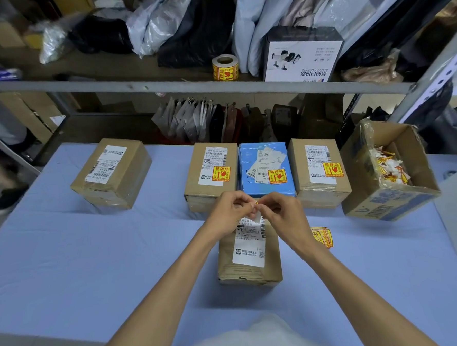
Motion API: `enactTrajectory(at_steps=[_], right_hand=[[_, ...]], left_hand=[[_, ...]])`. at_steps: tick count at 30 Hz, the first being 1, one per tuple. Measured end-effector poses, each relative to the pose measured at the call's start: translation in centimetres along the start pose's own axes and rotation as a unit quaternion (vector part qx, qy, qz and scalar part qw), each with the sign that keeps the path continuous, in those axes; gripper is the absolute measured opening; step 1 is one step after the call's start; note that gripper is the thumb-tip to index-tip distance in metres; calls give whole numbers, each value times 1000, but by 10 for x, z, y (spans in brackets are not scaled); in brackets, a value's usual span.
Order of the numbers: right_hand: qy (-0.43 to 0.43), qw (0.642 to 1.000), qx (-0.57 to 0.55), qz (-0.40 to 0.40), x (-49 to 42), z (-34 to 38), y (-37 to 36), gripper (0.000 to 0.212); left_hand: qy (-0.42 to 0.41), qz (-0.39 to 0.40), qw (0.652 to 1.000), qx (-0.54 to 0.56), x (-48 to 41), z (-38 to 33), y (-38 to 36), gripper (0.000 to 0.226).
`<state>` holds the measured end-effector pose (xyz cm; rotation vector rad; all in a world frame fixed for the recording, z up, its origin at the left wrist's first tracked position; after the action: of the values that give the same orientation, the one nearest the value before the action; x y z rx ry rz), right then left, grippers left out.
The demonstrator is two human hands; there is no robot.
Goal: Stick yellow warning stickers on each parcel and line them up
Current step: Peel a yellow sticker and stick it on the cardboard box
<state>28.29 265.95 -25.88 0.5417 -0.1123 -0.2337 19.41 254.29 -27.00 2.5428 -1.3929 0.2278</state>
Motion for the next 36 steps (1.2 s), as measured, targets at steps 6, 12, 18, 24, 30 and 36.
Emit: enactTrajectory(at_steps=[6, 12, 18, 24, 30, 36], right_hand=[[-9, 1000, -28, -1, 1, -2, -1, 14], [-7, 999, -34, -3, 2, 0, -1, 15], [-32, 994, -101, -17, 1, -2, -2, 11], [-32, 992, -120, -11, 1, 4, -1, 14], [-47, 985, -163, -28, 2, 2, 2, 12], [-46, 983, -174, -40, 0, 3, -1, 15]], left_hand=[[-8, -14, 1000, -7, 0, -2, 0, 9], [-11, -6, 999, -35, 3, -4, 1, 12], [-9, -22, 999, -39, 2, -3, 1, 9], [-4, -24, 999, -21, 0, -5, -3, 10], [-18, -13, 1000, 5, -2, -6, -2, 7], [-3, -39, 997, 71, -5, -6, -6, 23]])
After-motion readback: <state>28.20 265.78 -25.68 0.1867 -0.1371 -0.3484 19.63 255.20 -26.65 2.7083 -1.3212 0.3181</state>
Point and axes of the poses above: each hand's wrist, its own x-axis away from the middle knuckle, its own y-axis out of the back of the hand, z = x × y, the point moved 4 cm from there along -x, towards the middle knuckle, and after that the axes turned 13 degrees about z, right-handed, at the moved point
